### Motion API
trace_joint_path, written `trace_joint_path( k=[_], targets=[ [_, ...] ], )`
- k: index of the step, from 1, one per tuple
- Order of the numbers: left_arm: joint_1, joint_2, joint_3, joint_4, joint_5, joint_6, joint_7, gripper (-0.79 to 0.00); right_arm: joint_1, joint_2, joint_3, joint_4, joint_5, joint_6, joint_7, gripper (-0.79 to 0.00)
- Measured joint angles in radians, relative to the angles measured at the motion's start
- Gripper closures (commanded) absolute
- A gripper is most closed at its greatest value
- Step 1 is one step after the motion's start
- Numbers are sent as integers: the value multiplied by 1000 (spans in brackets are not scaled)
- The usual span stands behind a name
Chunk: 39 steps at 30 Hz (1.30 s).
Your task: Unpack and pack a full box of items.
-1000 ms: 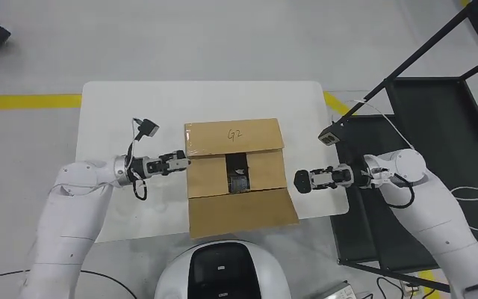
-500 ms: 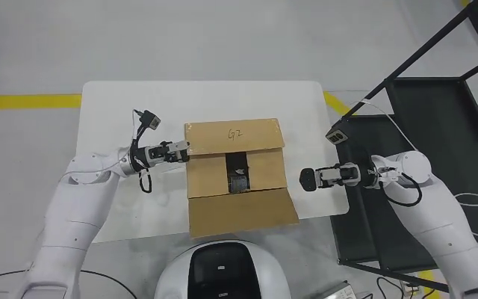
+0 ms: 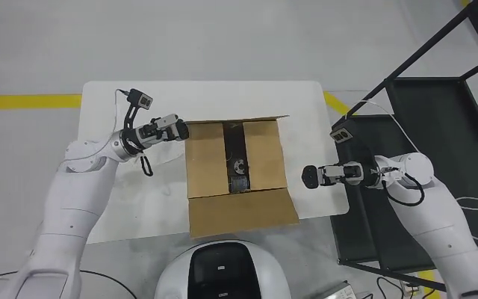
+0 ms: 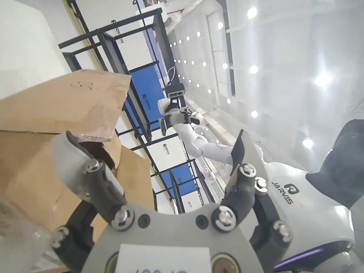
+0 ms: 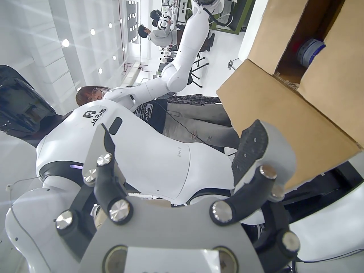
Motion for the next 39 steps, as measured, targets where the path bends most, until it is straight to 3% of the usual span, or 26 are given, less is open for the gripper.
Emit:
trace_joint_path(
  k=[8, 14, 20, 25, 35, 39],
  targets=[
    [-149, -47, 72, 154, -81, -105, 35, -785, -12, -11, 26, 2, -11, -3, -3, -785],
    [-264, -92, 171, 317, 65, -168, 189, -785, -26, -20, 41, 9, -8, -7, -7, -785],
    [-266, -103, 197, 362, 77, -209, 131, -785, -43, -29, 56, 11, 0, -7, -7, -785],
    [-210, -84, 178, 295, 52, -154, 58, -785, -43, -29, 56, 12, -1, -6, -6, -785],
    [15, -6, 90, -9, 8, 47, -144, -785, -43, -29, 56, 11, -1, -6, -6, -785],
    [66, 10, 85, -72, 27, 97, -192, -785, -43, -29, 56, 11, -1, -6, -6, -785]
  ],
)
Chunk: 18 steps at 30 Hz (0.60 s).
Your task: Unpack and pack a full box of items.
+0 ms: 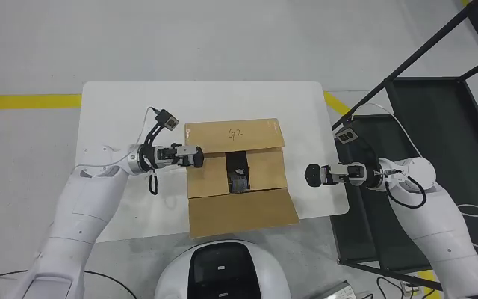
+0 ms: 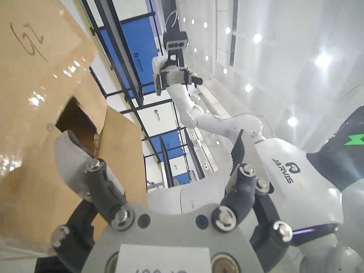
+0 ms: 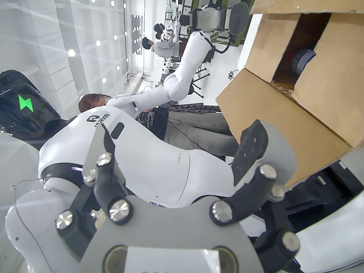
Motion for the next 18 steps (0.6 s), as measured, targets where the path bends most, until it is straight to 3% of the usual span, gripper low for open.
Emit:
trace_joint_path(
  k=[8, 18],
  targets=[
    [6, 8, 5, 68, -49, 77, -77, -785, 0, 0, 0, 0, 0, 0, 0, -785],
    [-82, -16, 37, 200, -80, 46, -19, -785, 0, 0, 0, 0, 0, 0, 0, -785]
  ],
)
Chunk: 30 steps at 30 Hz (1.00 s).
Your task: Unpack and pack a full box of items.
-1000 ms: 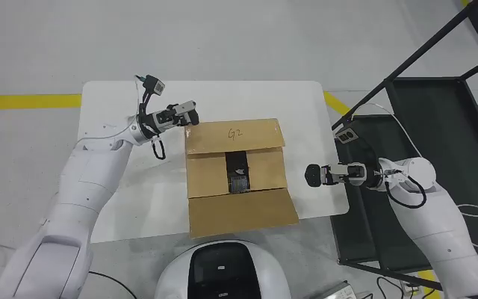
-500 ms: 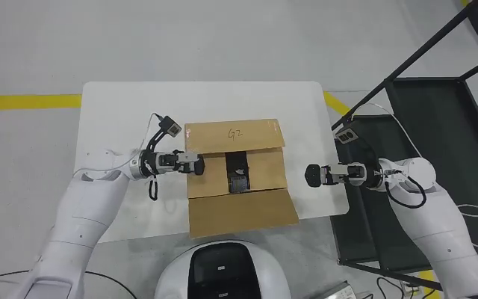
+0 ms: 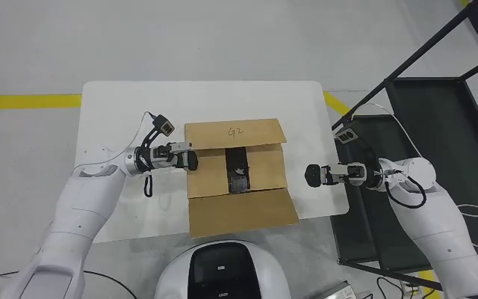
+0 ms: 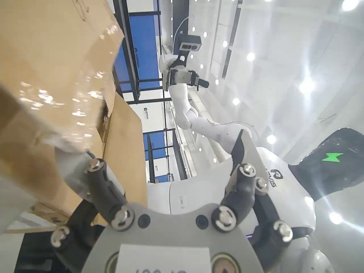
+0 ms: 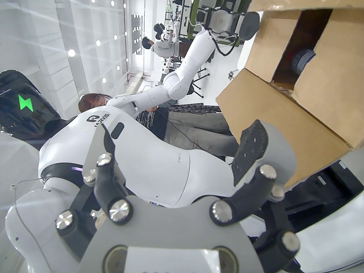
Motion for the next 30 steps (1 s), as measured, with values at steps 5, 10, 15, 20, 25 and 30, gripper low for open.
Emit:
trace_joint_path(
  k=[5, 10, 15, 20, 25, 30],
  targets=[
    [-60, -16, 8, 29, -67, 2, -20, -785, 0, 0, 0, 0, 0, 0, 0, -785],
    [-124, -34, 29, 63, -71, -3, 7, -785, 0, 0, 0, 0, 0, 0, 0, -785],
    [-194, -65, 80, 116, -53, 3, 86, -785, 0, 0, 0, 0, 0, 0, 0, -785],
    [-257, -100, 126, 193, -46, -27, 152, -785, 0, 0, 0, 0, 0, 0, 0, -785],
    [-312, -129, 162, 280, 7, -90, 251, -785, 0, 0, 0, 0, 0, 0, 0, -785],
    [-320, -139, 172, 300, 10, -111, 250, -785, 0, 0, 0, 0, 0, 0, 0, -785]
  ],
)
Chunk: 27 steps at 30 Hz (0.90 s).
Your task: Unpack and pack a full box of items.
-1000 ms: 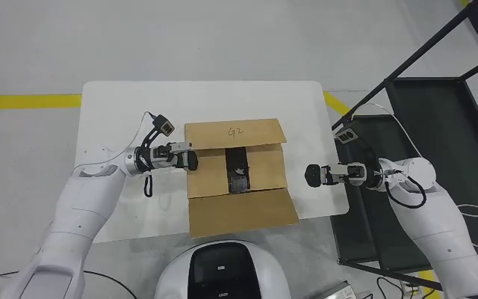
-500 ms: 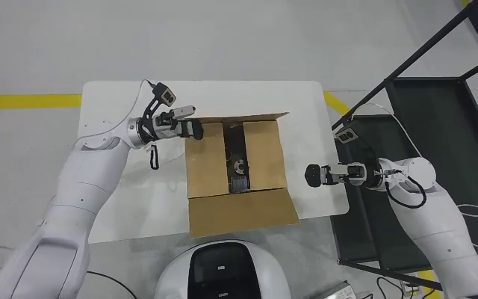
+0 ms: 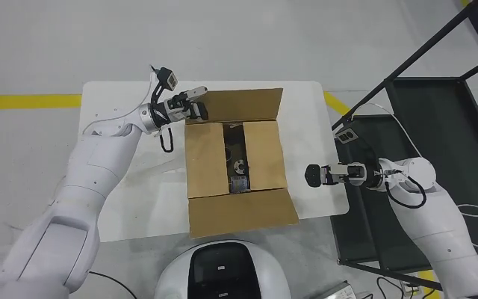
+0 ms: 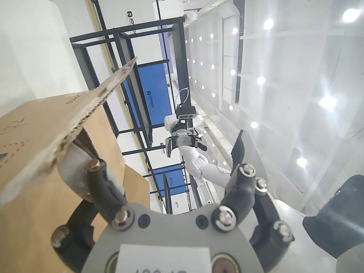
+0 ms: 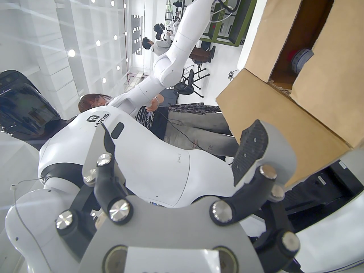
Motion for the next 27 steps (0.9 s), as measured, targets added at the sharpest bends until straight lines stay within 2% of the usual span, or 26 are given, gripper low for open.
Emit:
trace_joint_path(
  k=[12, 19, 22, 27],
  targets=[
    [5, 2, -3, -10, 13, -9, 16, -785, 0, 0, 0, 0, 0, 0, 0, -785],
    [37, -15, -9, -65, 61, 7, 324, -785, 0, 0, 0, 0, 0, 0, 0, -785],
    [32, -31, 14, -46, 110, 17, 435, -785, 0, 0, 0, 0, 0, 0, 0, -785],
    [4, -59, 57, 38, 210, 39, 581, -785, 0, 0, 0, 0, 0, 0, 0, -785]
  ],
)
